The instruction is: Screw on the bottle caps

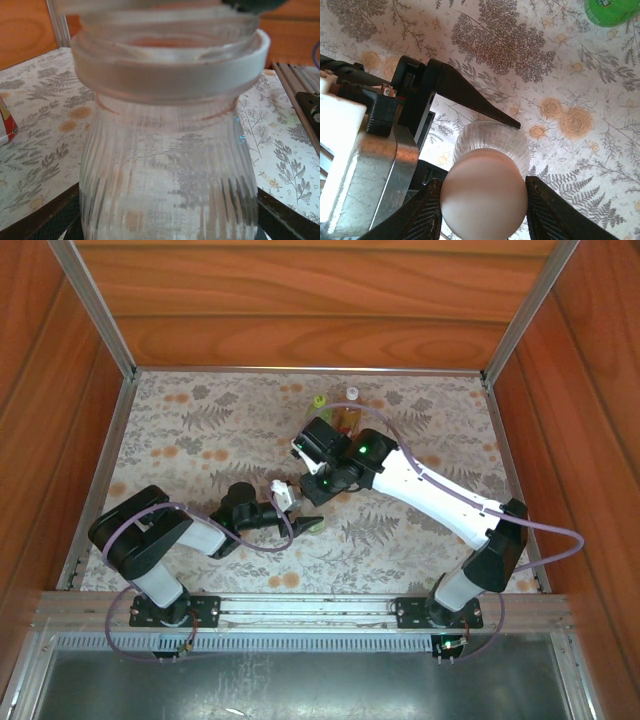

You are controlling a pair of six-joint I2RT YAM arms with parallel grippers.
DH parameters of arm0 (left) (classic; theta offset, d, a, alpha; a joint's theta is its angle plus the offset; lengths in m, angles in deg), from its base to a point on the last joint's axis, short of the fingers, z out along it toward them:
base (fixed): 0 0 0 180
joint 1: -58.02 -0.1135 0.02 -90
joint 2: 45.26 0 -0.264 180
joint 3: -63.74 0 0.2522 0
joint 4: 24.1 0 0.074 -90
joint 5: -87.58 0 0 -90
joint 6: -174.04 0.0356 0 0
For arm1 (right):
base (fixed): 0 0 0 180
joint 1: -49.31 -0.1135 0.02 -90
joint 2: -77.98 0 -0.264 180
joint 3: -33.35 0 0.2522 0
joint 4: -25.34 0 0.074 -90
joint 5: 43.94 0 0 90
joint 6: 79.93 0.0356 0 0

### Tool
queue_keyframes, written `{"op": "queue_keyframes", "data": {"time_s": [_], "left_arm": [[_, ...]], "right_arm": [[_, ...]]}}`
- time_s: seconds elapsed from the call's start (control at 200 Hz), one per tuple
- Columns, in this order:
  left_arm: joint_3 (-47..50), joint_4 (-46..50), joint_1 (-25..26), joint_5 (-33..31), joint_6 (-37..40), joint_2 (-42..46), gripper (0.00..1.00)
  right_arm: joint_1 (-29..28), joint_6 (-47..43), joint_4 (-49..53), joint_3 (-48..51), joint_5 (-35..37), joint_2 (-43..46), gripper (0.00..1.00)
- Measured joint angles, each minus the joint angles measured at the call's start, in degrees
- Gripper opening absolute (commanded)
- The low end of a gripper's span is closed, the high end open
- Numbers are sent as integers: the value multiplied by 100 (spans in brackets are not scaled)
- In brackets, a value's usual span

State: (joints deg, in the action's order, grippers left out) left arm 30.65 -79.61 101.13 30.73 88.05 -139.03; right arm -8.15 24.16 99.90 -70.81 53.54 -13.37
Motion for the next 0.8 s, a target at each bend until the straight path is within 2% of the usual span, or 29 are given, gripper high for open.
{"op": "queue_keyframes", "data": {"time_s": [0.47,0.71,0.804], "left_arm": [[0,-11,0,24,2,-4,70],[0,-9,0,33,-11,-4,70],[0,-9,-2,31,-31,-4,70]], "right_arm": [[-332,-330,-431,483,638,256,44],[-337,-348,-573,673,675,365,52],[-343,-337,-575,678,702,367,58]]}}
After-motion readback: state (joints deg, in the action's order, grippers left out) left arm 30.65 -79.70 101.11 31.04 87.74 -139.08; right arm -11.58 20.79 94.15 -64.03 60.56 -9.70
